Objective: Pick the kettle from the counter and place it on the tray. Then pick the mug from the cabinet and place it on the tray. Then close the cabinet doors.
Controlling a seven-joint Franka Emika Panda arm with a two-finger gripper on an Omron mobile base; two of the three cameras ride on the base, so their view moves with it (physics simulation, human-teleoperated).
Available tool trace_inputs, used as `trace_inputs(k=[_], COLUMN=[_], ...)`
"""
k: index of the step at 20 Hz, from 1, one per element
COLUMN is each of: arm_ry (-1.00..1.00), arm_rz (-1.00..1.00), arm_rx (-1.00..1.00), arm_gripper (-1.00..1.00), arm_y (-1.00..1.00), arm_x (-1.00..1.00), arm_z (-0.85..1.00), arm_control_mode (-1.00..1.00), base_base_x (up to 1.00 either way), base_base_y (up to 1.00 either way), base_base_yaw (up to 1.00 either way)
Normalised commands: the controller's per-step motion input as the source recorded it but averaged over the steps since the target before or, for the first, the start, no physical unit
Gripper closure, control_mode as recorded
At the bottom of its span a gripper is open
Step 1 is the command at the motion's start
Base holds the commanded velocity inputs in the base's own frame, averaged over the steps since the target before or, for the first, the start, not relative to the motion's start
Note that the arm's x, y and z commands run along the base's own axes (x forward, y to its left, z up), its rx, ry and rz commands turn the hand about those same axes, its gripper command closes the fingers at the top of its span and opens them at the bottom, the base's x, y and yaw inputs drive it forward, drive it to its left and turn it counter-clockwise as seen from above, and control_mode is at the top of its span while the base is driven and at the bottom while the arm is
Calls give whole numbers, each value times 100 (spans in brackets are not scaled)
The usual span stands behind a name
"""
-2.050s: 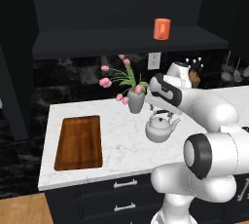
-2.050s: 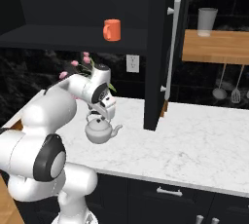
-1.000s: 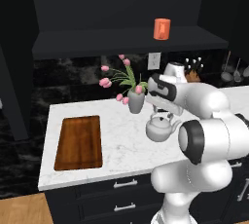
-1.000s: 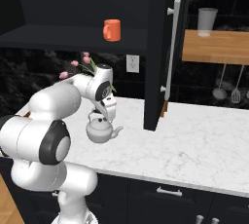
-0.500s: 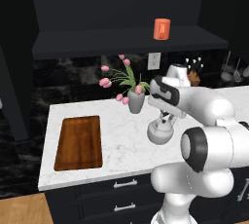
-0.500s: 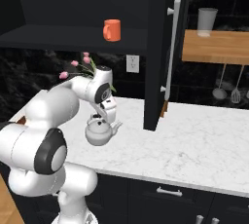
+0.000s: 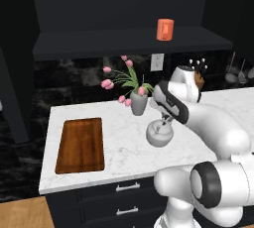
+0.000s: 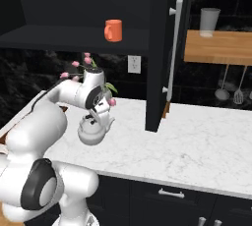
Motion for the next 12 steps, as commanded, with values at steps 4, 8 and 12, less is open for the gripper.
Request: trace_inputs(k=[4,8,12], arm_ry=[-15,-3,-3], arm_rz=[0,0,0], arm_rx=[-1,-4,-9], arm_gripper=[100,100,100], arm_y=[44,49,49], arm_x=[-31,-20,-16], arm_z=[45,43,45], arm_control_mode=[-100,-100,-100], base_base_x=[0,0,0], base_base_y=[0,0,0], base_base_yaw=[0,0,0])
